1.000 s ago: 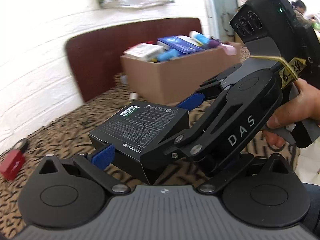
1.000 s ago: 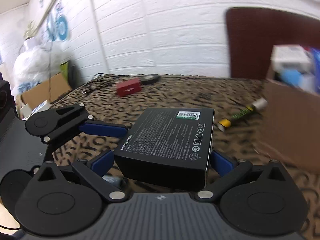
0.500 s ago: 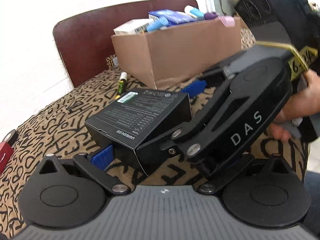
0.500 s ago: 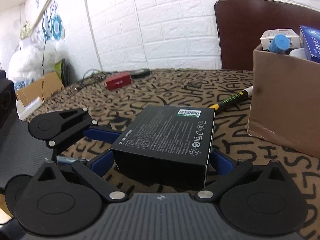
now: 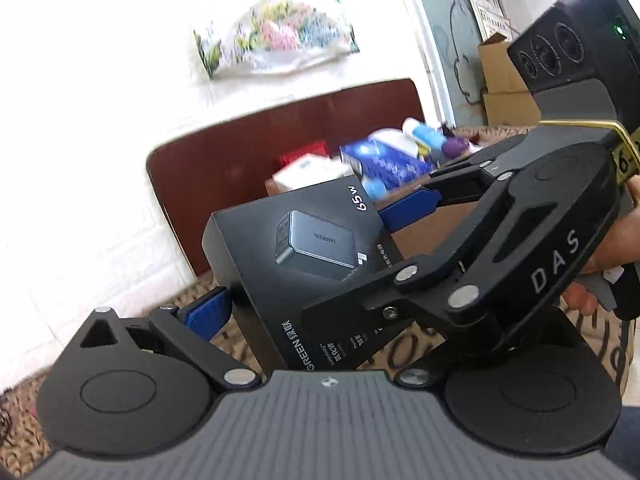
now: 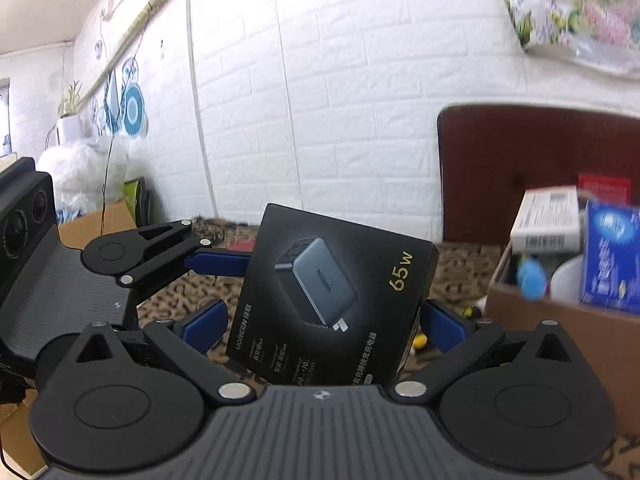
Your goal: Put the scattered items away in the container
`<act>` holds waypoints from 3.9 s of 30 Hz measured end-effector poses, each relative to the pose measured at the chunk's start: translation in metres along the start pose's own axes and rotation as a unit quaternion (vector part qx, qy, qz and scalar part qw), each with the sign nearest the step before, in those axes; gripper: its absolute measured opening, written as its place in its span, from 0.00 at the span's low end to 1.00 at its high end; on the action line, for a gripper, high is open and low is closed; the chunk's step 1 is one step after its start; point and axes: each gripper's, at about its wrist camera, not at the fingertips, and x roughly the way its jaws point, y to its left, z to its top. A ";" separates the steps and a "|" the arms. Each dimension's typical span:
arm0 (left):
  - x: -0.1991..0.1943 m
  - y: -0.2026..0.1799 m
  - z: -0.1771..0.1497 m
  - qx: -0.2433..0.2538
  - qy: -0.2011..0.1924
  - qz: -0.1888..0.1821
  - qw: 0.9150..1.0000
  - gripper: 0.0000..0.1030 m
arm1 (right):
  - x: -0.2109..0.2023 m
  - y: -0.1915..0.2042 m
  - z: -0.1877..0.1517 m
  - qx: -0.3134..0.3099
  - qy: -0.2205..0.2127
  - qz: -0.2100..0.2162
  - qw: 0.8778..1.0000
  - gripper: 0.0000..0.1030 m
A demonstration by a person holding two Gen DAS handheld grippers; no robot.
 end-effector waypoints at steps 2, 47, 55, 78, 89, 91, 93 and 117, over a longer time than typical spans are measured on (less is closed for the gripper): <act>0.003 0.000 0.007 0.001 -0.005 0.001 1.000 1.00 | -0.002 -0.002 0.005 -0.002 -0.008 -0.003 1.000 1.00; 0.189 -0.057 0.148 -0.016 -0.018 -0.045 0.999 1.00 | -0.056 -0.228 0.074 0.101 -0.031 -0.199 0.974 1.00; 0.154 -0.064 0.152 -0.080 -0.010 0.089 0.993 1.00 | -0.083 -0.194 0.059 0.101 -0.068 -0.289 0.950 1.00; 0.071 -0.078 0.089 -0.198 0.075 0.163 0.964 1.00 | -0.148 -0.101 -0.018 0.145 -0.101 -0.459 0.871 1.00; 0.068 -0.075 0.082 -0.177 0.092 0.166 0.966 1.00 | -0.119 -0.101 -0.034 0.173 -0.040 -0.411 0.894 1.00; 0.073 -0.077 0.080 -0.163 0.105 0.180 0.964 1.00 | -0.116 -0.101 -0.036 0.168 -0.030 -0.412 0.895 1.00; 0.077 -0.077 0.078 -0.164 0.112 0.179 0.964 1.00 | -0.115 -0.102 -0.039 0.168 -0.025 -0.413 0.895 1.00; 0.071 -0.073 0.067 -0.196 0.075 0.182 0.961 0.95 | -0.101 -0.101 -0.050 0.173 0.009 -0.399 0.900 1.00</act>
